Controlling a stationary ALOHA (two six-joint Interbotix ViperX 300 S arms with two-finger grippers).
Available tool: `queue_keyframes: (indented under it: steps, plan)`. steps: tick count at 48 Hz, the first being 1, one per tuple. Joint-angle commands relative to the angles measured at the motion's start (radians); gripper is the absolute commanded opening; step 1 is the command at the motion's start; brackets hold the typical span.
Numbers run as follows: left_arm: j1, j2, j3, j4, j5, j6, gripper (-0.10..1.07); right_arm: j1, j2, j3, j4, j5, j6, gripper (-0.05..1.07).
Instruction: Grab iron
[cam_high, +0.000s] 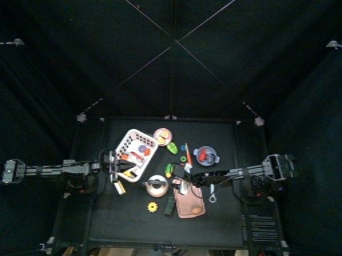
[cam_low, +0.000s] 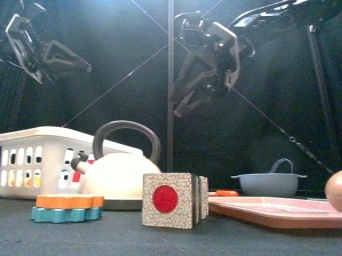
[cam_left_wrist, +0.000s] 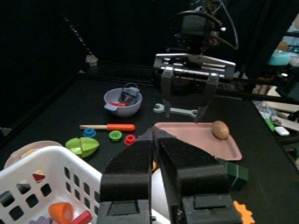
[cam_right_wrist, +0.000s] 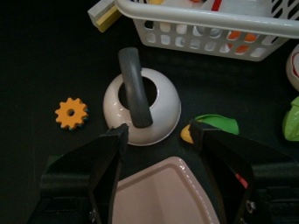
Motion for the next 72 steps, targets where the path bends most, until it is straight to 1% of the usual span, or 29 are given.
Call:
queue_keyframes:
  steps: [1,5,6,10,16,21,25,31,37,42,46,54,59,65,72]
  plan:
    - [0.025,0.003,-0.037,0.003,0.044,0.003,0.59,0.0,-0.08,0.043,-0.02,-0.028,-0.002,0.91]
    - [0.051,0.006,-0.069,0.011,0.155,0.002,0.67,-0.005,-0.121,0.084,-0.032,-0.054,0.0,0.91]
    - [0.064,0.008,-0.084,0.009,0.212,0.002,0.7,-0.005,-0.132,0.092,-0.035,-0.06,0.0,0.91]
    - [0.091,0.018,-0.133,0.012,0.376,0.0,0.75,0.002,-0.178,0.126,-0.044,-0.091,-0.011,0.91]
    - [0.126,0.049,-0.209,0.02,0.566,0.002,0.77,0.002,-0.262,0.166,-0.069,-0.104,-0.011,0.91]
    - [0.132,0.078,-0.264,0.052,0.643,0.003,0.77,-0.006,-0.316,0.206,-0.086,-0.118,-0.011,0.91]
    - [0.132,0.107,-0.308,0.107,0.696,0.005,0.77,-0.006,-0.353,0.242,-0.091,-0.14,-0.006,0.91]
    - [0.132,0.146,-0.345,0.21,0.735,0.009,0.78,-0.012,-0.388,0.285,-0.089,-0.184,-0.005,0.91]
    - [0.129,0.176,-0.354,0.383,0.733,0.02,0.78,-0.012,-0.414,0.321,-0.097,-0.222,-0.015,0.91]
    - [0.129,0.195,-0.354,0.486,0.744,0.02,0.78,-0.012,-0.443,0.347,-0.101,-0.241,-0.012,0.91]
    - [0.129,0.202,-0.359,0.503,0.75,0.02,0.78,-0.012,-0.462,0.362,-0.1,-0.242,-0.012,0.91]
    - [0.129,0.227,-0.357,0.502,0.758,0.023,0.78,-0.015,-0.485,0.385,-0.097,-0.245,-0.012,0.91]
    - [0.13,0.272,-0.362,0.491,0.801,0.023,0.78,-0.023,-0.482,0.385,-0.092,-0.247,-0.011,0.91]
    - [0.13,0.348,-0.374,0.495,0.867,0.026,0.78,-0.035,-0.476,0.387,-0.083,-0.253,-0.011,0.91]
    - [0.129,0.411,-0.387,0.508,0.89,0.041,0.78,-0.046,-0.472,0.39,-0.083,-0.256,-0.011,0.91]
